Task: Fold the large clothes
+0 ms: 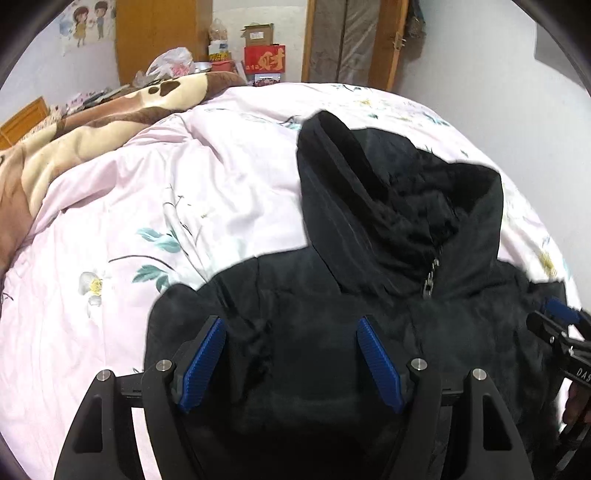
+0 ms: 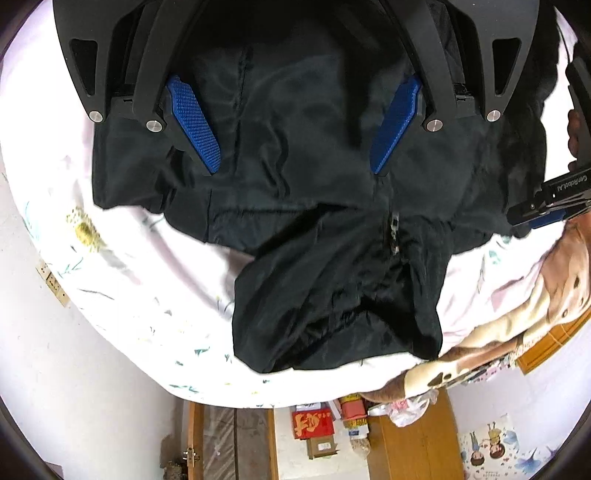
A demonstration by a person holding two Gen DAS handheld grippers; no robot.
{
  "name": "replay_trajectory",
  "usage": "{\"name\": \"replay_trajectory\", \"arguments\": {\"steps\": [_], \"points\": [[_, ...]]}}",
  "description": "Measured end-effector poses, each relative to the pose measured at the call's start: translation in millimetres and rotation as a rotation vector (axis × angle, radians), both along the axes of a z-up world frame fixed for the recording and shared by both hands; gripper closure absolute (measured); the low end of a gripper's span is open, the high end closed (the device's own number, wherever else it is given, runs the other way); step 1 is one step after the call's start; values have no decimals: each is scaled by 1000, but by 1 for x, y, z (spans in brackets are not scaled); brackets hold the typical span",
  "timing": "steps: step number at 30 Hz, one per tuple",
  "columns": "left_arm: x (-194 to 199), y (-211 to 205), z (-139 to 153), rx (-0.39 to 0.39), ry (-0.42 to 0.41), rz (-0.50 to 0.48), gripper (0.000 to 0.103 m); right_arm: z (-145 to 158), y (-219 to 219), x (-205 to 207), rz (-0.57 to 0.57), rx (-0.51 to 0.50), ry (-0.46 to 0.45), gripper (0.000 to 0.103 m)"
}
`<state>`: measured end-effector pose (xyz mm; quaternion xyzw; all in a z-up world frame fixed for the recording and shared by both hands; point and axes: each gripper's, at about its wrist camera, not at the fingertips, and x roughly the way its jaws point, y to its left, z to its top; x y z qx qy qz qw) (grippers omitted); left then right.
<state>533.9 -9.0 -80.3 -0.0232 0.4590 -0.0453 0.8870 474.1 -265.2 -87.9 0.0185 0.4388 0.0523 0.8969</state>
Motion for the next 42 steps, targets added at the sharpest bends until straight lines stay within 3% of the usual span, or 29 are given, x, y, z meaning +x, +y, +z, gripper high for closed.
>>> {"name": "replay_trajectory", "arguments": {"steps": [8, 11, 14, 20, 26, 29, 32, 38, 39, 40, 41, 42], "points": [[38, 16, 40, -25, -39, 13, 26, 32, -6, 25, -19, -16, -52, 19], [52, 9, 54, 14, -71, -13, 25, 46, -12, 40, -42, -12, -75, 19], [73, 4, 62, -18, -58, -44, 25, 61, -15, 59, -59, -36, -89, 19], [117, 3, 68, -83, -55, -11, 25, 81, -35, 104, -147, -52, -113, 19], [159, -5, 53, -96, -16, 1, 25, 65, -44, 145, -189, -47, -47, 19], [173, -6, 46, -152, 1, -4, 25, 56, -46, 159, -195, -37, -34, 19], [189, -7, 39, -192, 11, 23, 25, 46, -50, 175, -189, 24, -7, 19], [215, -16, 18, -150, 67, 65, 25, 23, -61, 199, -244, 155, 75, 21], [216, -17, 15, -148, 72, 67, 25, 20, -60, 200, -234, 180, 91, 24], [217, -18, 11, -134, 76, 74, 32, 15, -59, 201, -221, 210, 115, 34], [217, -19, 9, -124, 80, 75, 45, 13, -57, 200, -214, 220, 127, 40], [217, -21, 7, -119, 79, 71, 51, 10, -56, 200, -208, 224, 137, 54]]}}
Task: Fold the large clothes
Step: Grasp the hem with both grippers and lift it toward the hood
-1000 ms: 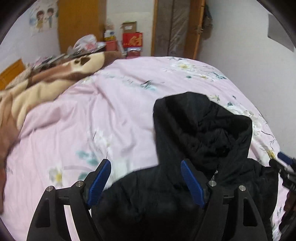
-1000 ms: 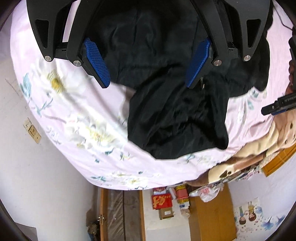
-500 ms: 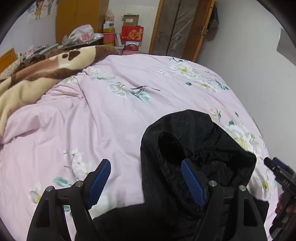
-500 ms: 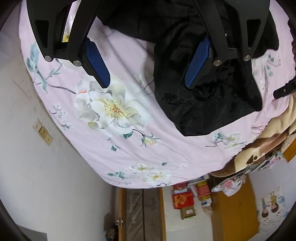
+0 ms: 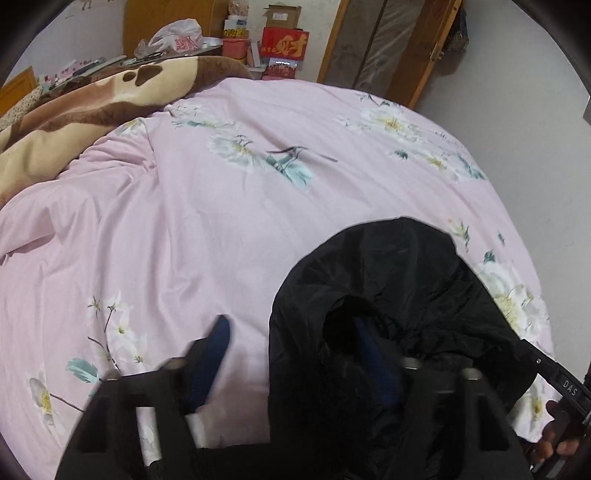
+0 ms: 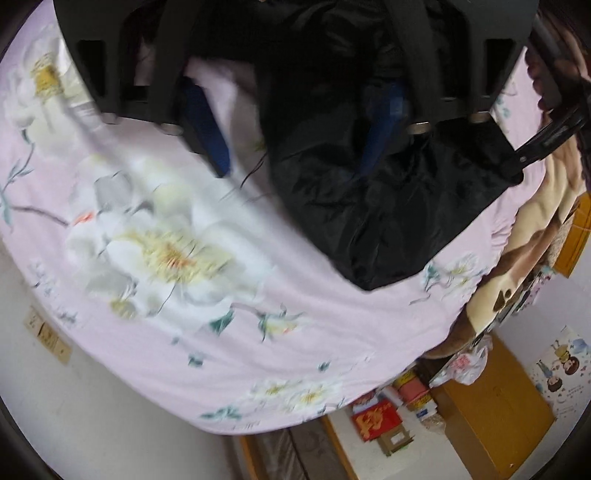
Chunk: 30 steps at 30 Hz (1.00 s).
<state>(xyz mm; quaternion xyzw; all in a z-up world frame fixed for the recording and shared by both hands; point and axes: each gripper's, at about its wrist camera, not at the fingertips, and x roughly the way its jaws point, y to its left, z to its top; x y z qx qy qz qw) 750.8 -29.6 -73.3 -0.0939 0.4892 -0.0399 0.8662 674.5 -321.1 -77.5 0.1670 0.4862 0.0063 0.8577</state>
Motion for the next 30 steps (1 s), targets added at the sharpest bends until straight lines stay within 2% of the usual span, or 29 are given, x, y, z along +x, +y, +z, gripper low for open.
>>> {"name": "replay_trajectory", "arguments": {"steps": [1, 2, 3, 4, 6, 9, 12, 21, 24, 30], "points": [[-2, -1, -1, 9, -2, 4, 62, -2, 2, -1, 13, 9, 5, 60], [-2, -1, -2, 14, 3, 9, 72, -3, 4, -2, 23, 9, 7, 60], [-3, 0, -3, 4, 6, 13, 78, -3, 6, -4, 27, -4, 7, 64], [-4, 1, -4, -10, 14, 17, 86, -2, 8, -7, 39, -14, 1, 71], [-7, 1, -2, 2, 12, 20, 94, -2, 10, -9, 50, -23, 0, 80], [-13, 0, 4, 21, -9, 6, 96, 3, 14, -15, 61, -42, -13, 91], [-22, 3, 8, 30, -17, 0, 98, 9, 21, -27, 84, -81, -41, 94], [-75, 36, 25, -10, -61, 16, 99, 42, 36, -82, 144, -190, -157, 96], [-100, 46, 32, -42, -85, 11, 99, 50, 39, -106, 161, -203, -181, 97], [-144, 65, 27, -50, -75, 38, 99, 54, 37, -152, 162, -200, -190, 97]]}}
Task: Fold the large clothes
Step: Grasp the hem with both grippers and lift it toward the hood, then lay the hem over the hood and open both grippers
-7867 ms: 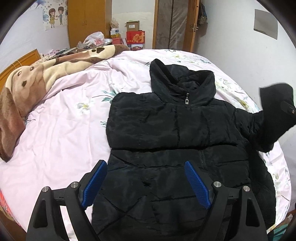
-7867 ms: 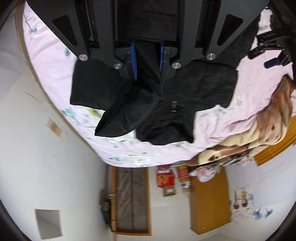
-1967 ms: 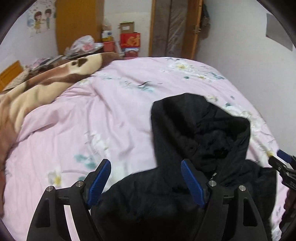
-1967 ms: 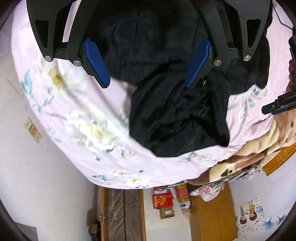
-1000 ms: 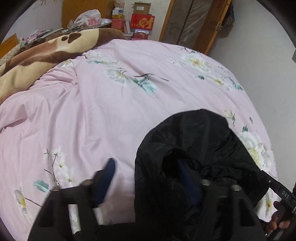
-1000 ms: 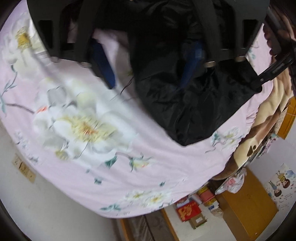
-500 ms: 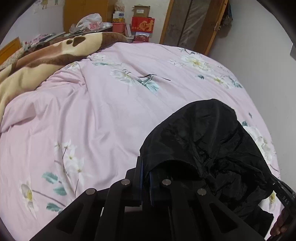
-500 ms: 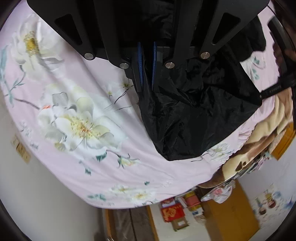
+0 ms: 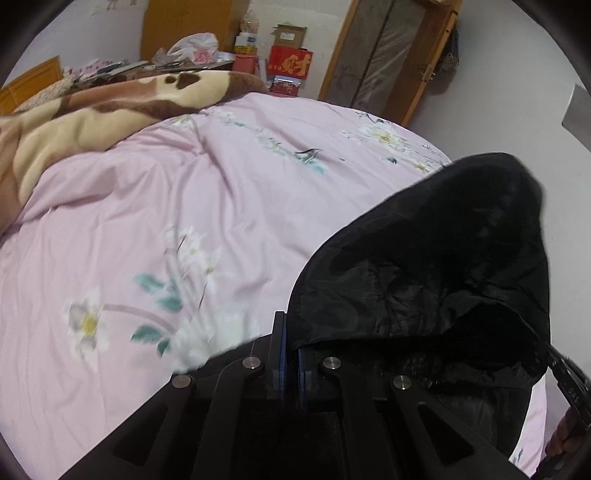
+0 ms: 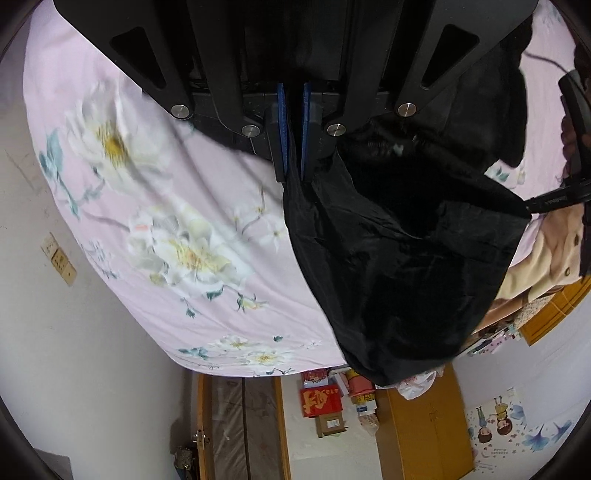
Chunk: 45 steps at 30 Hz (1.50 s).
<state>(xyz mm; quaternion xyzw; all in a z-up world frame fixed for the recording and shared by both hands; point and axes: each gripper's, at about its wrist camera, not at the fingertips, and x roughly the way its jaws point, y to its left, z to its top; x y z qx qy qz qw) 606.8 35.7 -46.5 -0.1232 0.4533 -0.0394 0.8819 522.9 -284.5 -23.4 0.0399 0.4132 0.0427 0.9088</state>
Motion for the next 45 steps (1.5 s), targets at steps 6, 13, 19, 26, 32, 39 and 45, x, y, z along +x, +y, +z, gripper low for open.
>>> {"name": "replay_trajectory", "arguments": {"steps": [6, 13, 19, 26, 32, 39, 45], "points": [[-36, 14, -15, -46, 32, 41, 98, -9, -6, -33, -31, 29, 51, 99], [-67, 25, -33, -74, 65, 46, 95, -25, -18, -61, -64, 58, 74, 99], [-99, 30, -45, -114, 68, 5, 85, -46, -23, -91, -85, 49, 101, 102], [-124, 48, -52, -201, 93, 20, 56, -60, -41, -115, -157, 73, 129, 103], [-135, 47, -33, -199, 92, 5, 41, -42, -40, -130, -165, 75, 75, 103], [-123, 66, -40, -256, 207, 3, 35, -17, -15, -138, -98, 61, 10, 103], [-142, 94, -23, -138, 144, 24, 31, -13, 2, -137, -52, 71, -5, 99]]}}
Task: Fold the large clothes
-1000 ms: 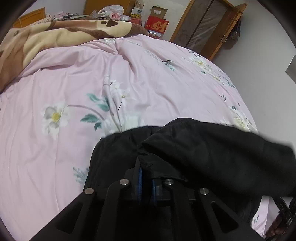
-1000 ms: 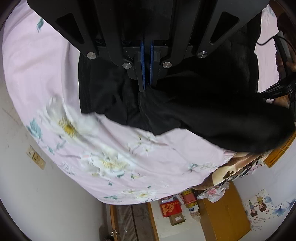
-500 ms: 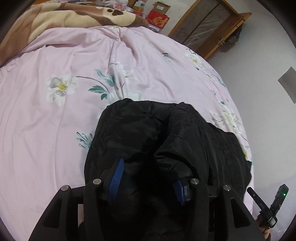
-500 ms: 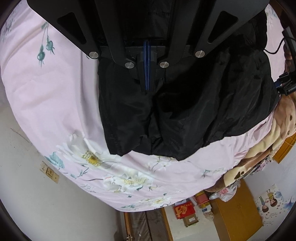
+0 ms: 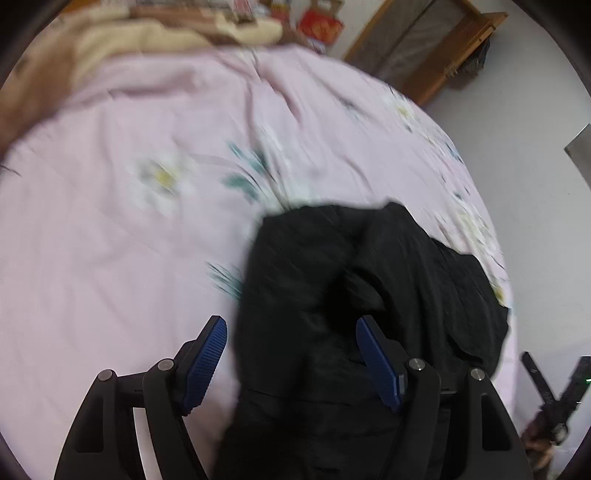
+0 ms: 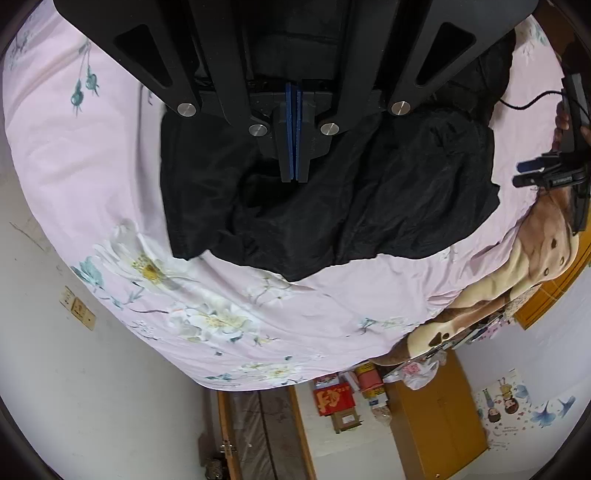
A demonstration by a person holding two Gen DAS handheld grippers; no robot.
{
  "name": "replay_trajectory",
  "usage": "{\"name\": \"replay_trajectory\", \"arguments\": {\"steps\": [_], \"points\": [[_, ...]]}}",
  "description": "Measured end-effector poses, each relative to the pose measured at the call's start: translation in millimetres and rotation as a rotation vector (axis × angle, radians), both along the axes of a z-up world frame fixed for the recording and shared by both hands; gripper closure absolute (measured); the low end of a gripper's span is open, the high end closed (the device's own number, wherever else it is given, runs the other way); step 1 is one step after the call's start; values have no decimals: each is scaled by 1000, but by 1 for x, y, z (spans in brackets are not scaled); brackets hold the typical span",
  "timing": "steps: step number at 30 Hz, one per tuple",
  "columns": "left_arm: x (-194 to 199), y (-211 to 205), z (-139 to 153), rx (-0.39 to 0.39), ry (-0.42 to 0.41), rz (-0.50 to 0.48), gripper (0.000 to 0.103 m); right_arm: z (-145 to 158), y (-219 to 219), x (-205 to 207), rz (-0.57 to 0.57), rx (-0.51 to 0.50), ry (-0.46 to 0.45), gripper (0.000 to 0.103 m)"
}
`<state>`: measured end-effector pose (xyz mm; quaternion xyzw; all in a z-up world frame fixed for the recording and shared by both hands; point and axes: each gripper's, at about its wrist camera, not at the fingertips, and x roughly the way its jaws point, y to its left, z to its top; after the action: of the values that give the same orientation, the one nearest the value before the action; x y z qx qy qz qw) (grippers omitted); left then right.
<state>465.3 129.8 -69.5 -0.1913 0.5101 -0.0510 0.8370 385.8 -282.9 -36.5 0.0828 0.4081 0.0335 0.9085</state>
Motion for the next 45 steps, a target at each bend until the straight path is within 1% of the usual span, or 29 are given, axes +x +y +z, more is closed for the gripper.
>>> {"name": "replay_trajectory", "arguments": {"steps": [1, 3, 5, 7, 8, 9, 10, 11, 13, 15, 16, 17, 19, 20, 22, 24, 25, 27, 29, 33, 36, 37, 40, 41, 45], "points": [[-2, 0, 6, 14, -24, 3, 31, 0, 3, 1, 5, -8, -4, 95], [-3, -9, 18, -12, -63, -13, 31, 1, 15, 4, 21, -20, -17, 88], [-1, -25, 27, -28, -96, -32, 31, 1, 29, 8, 50, -12, -31, 84], [5, -51, 32, -28, -119, -74, 31, 2, 46, 14, 71, -38, -47, 71], [8, -66, 33, -17, -126, -98, 31, 2, 54, 17, 82, -54, -60, 58], [12, -84, 31, 13, -139, -127, 31, 1, 63, 23, 91, -72, -73, 47], [16, -96, 29, 38, -144, -143, 31, 0, 68, 27, 95, -83, -77, 46], [22, -111, 24, 75, -144, -164, 31, -2, 72, 33, 95, -93, -79, 46], [32, -127, 11, 130, -129, -179, 31, -8, 78, 45, 87, -124, -83, 46], [44, -135, -5, 172, -101, -176, 31, -19, 77, 58, 71, -182, -71, 46], [51, -135, -13, 190, -88, -166, 31, -30, 74, 67, 58, -208, -45, 46], [56, -132, -22, 193, -68, -151, 31, -39, 69, 72, 46, -217, -20, 46], [63, -124, -37, 201, -59, -139, 31, -59, 58, 77, 21, -207, 26, 46], [64, -121, -42, 200, -58, -138, 30, -68, 52, 76, 22, -196, 35, 47], [68, -119, -50, 202, -56, -146, 30, -78, 50, 71, 23, -228, 12, 47], [70, -117, -57, 204, -48, -146, 31, -82, 48, 67, 5, -267, -3, 47], [71, -115, -59, 190, -47, -141, 31, -84, 46, 67, -6, -270, -2, 48], [72, -112, -63, 174, -55, -136, 31, -87, 39, 66, -12, -226, 4, 48], [71, -109, -69, 150, -59, -129, 31, -91, 38, 68, -14, -218, 21, 48], [68, -109, -78, 139, -67, -122, 31, -99, 39, 68, -17, -215, 54, 48], [67, -113, -76, 165, -67, -124, 31, -100, 37, 68, -25, -191, 62, 48], [66, -116, -70, 184, -74, -129, 31, -99, 36, 69, -26, -187, 75, 48], [59, -115, -54, 179, -66, -132, 31, -85, 34, 66, -38, -160, 82, 46], [55, -114, -48, 173, -75, -134, 31, -76, 33, 63, -47, -142, 68, 46], [34, -114, -24, 126, -118, -140, 31, -45, 37, 41, -78, -98, -42, 46]]}}
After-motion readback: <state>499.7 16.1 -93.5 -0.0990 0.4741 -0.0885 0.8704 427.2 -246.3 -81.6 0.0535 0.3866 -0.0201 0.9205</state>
